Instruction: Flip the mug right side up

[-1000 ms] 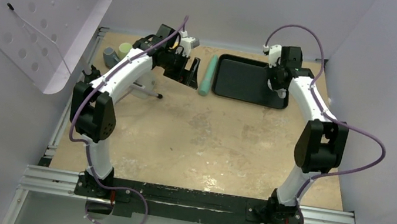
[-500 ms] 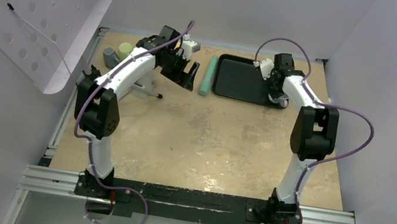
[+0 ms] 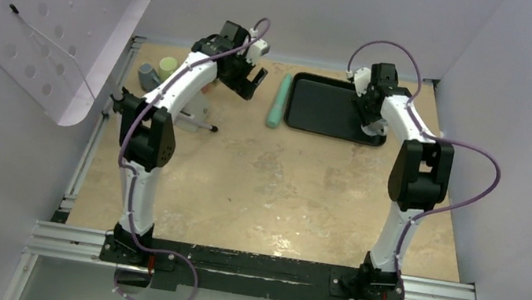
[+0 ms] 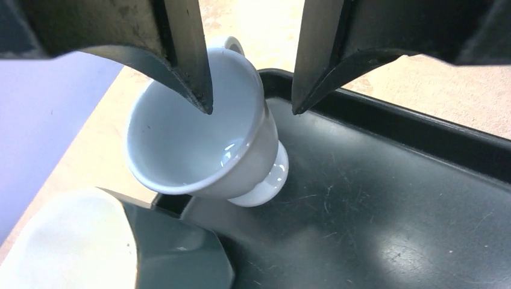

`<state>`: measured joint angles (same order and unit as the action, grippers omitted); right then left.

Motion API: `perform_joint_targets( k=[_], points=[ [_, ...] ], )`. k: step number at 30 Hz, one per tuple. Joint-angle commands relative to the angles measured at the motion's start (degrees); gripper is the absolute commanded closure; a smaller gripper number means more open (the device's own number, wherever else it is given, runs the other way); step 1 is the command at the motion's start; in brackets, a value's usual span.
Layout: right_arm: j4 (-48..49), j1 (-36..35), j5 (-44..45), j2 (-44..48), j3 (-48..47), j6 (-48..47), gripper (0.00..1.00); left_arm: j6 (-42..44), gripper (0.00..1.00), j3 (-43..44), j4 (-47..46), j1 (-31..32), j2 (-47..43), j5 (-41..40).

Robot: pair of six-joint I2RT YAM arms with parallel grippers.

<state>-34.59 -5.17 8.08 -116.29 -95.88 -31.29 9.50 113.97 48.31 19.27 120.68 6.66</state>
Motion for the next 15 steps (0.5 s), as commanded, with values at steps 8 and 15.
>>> perform_joint_targets(
  k=[8,15],
  points=[
    [0.17,0.13,6.52,7.31,-4.44,7.45,0.24,-11.32,0.00,17.00,-8.88,-2.74,9.87,-10.88],
    [-0.39,-0.02,7.90,13.60,-5.01,11.06,0.24,-11.92,0.00,22.09,-13.79,-3.86,17.17,-11.09]
  ],
)
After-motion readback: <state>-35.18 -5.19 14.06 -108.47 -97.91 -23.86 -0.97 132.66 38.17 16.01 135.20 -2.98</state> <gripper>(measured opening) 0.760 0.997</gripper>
